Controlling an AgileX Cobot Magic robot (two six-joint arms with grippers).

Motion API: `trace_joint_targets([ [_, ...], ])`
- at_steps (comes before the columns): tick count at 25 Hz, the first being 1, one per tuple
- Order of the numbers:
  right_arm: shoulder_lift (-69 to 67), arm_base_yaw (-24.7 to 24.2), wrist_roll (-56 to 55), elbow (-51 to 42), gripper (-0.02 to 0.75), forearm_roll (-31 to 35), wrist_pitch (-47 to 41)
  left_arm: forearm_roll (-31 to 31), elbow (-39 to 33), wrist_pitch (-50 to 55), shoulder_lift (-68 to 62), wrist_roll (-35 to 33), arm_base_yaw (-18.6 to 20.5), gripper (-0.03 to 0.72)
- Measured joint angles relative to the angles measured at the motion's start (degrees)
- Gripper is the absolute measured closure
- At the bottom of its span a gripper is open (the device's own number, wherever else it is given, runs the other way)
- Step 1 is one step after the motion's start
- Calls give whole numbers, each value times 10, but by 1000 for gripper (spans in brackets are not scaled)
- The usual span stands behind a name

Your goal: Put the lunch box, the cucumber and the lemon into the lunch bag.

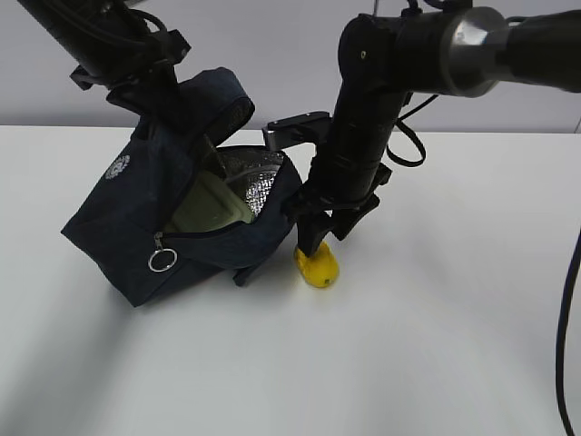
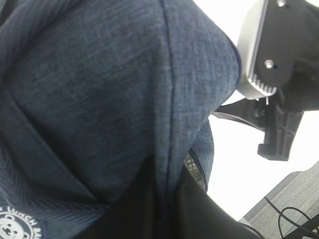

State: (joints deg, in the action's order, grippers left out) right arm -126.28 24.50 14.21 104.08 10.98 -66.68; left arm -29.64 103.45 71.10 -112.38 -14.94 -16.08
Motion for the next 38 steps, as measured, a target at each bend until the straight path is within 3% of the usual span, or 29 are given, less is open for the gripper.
trace_joint_targets([
  [20, -48, 0, -10, -1, 297, 8, 55, 0, 0, 0, 0, 0, 0, 677],
  [29, -48, 0, -10, -1, 434, 8, 58, 0, 0, 0, 0, 0, 0, 677],
  [33, -48, 0, -10, 0, 444, 5, 42, 0, 0, 0, 0, 0, 0, 677],
  [38, -45, 0, -28, 27, 445, -54, -18, 0, 0, 0, 0, 0, 0, 677],
])
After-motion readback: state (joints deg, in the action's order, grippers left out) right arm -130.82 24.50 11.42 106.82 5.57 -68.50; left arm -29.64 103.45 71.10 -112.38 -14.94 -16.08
